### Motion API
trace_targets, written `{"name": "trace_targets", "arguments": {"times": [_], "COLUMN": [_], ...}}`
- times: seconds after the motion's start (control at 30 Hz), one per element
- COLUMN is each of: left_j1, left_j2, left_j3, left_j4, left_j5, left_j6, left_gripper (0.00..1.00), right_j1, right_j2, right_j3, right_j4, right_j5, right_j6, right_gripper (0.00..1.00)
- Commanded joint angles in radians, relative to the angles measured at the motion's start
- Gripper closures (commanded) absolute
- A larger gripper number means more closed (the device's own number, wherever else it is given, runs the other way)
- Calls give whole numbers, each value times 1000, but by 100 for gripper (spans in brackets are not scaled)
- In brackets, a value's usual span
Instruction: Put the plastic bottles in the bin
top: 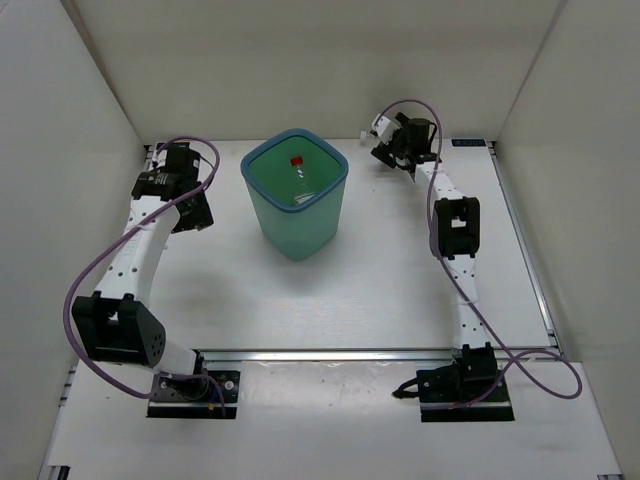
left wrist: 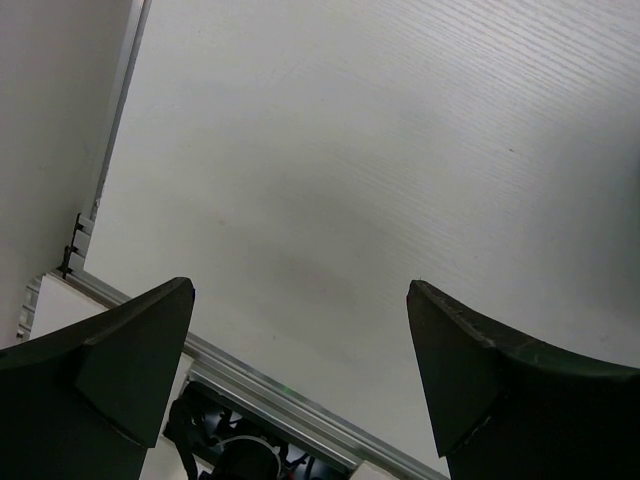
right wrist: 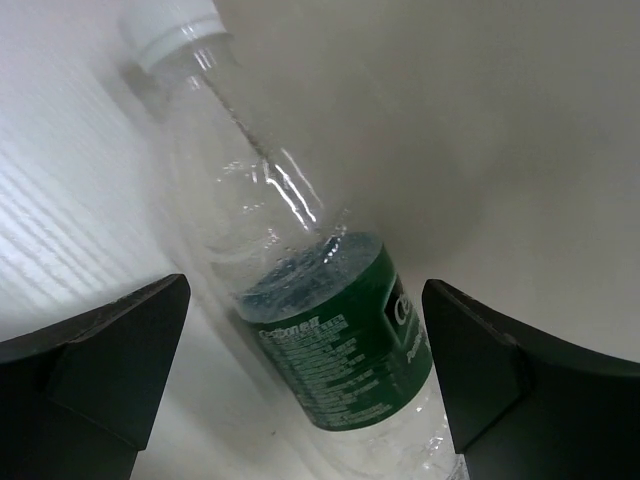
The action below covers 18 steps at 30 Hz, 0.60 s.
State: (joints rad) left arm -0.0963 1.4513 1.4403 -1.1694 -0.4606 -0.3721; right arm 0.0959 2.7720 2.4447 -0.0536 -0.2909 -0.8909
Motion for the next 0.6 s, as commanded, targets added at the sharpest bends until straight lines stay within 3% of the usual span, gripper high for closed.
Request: {"name": "trace_targets", "arguments": {"times": [0.0,0.1,0.17,0.23,0.37,0.57], "left_j1": [0,0,-5,-13,-20,-25], "left_j2": [0,7,12,14,12,-17], "left_j3": [34,29,26,37,48,63], "left_j4": [-13,-19,-22,-23,-29,-20], "left_j5": [-24,-24,-26,-23,-12,14], "left_j6": [-28,-36,-44,-38,-57,-65], "left_gripper": [2,1,1,1,1,1], "right_j1": [1,-13,-18,-19,-24,-22], "right_j2": [29,57,58,55,31,-110], "right_j3": [33,53,54,48,79,83], "right_j4": [110,141,130,130,118,2], "right_j5": [79,98,98,95,56,-89], "right_j6": [-63,-56,-62,-54,-23,97], "right_gripper": [1,5,30,47,55,59]}}
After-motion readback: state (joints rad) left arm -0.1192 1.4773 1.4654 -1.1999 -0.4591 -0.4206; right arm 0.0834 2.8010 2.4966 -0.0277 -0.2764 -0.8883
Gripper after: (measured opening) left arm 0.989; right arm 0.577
